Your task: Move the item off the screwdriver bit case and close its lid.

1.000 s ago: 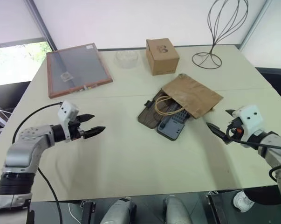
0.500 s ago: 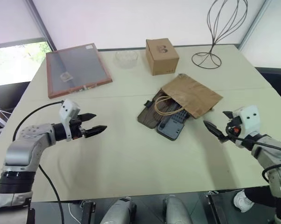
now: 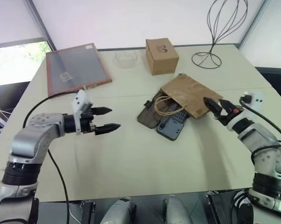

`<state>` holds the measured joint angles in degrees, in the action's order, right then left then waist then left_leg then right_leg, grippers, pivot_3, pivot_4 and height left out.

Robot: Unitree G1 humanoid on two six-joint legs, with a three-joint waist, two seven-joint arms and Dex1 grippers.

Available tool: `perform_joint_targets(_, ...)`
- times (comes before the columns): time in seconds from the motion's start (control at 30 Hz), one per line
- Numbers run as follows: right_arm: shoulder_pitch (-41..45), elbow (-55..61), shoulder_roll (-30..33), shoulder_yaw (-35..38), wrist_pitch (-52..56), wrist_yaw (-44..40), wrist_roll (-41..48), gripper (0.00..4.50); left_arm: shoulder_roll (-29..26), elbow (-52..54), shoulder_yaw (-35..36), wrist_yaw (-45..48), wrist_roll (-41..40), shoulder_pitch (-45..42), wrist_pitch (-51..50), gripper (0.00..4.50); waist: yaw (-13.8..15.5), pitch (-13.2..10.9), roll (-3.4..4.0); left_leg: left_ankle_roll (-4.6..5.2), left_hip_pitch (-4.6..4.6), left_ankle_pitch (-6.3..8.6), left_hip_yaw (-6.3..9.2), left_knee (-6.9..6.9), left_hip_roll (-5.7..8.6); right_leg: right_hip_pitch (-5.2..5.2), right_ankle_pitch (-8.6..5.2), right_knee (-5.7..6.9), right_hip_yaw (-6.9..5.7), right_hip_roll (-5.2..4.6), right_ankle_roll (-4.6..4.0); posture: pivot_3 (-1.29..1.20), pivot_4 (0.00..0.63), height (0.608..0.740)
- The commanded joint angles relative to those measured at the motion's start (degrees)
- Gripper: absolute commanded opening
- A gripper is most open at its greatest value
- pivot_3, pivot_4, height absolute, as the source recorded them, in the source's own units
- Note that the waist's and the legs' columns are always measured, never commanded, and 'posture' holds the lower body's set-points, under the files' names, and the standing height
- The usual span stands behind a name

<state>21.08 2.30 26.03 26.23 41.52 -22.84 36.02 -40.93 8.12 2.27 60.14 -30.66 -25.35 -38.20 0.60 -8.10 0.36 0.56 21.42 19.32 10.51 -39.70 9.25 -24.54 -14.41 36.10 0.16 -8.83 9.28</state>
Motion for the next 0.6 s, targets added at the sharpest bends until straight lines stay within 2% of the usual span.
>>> perform_joint_targets(0.03,4.60,-7.40,0.35,-0.69,-5.40,-0.16,-2.57,4.50,1.37,1.76,0.05,-1.35,-0.18,-2.06,1.50,4.47,-0.11,-0.01,0.01,0.00,0.00,0.00,0.00,0.00,0.00,0.00,0.00,0.00,0.00,0.00,0.00,0.00,0.150,0.740)
perform_joint_targets(0.13,6.48,-10.77,1.18,-0.80,-7.87,-0.33,-3.81,4.50,1.91,2.02,0.23,-2.32,0.09,-1.69,1.95,4.47,-0.36,-0.01,0.01,-0.01,0.00,-0.01,-0.05,0.01,-0.01,-0.02,0.00,0.00,0.00,0.00,0.00,0.00,0.150,0.740)
perform_joint_targets(0.4,1.07,-3.00,3.55,1.68,-6.03,-0.30,-1.37,4.50,1.85,4.65,2.21,-5.07,-1.03,2.42,1.70,4.47,-0.54,-0.01,0.01,-0.01,0.00,-0.01,-0.05,0.18,-0.04,-0.09,0.00,0.02,0.00,0.01,0.00,0.00,0.150,0.740)
perform_joint_targets(0.6,3.03,-8.84,3.55,0.68,-9.04,-1.48,-3.06,4.50,2.35,5.55,1.51,-5.49,-1.76,3.17,1.20,4.47,-0.60,-0.01,0.02,-0.04,-0.05,-0.02,-0.16,0.16,-0.04,-0.09,0.00,0.00,0.13,0.02,0.00,0.00,0.150,0.740)
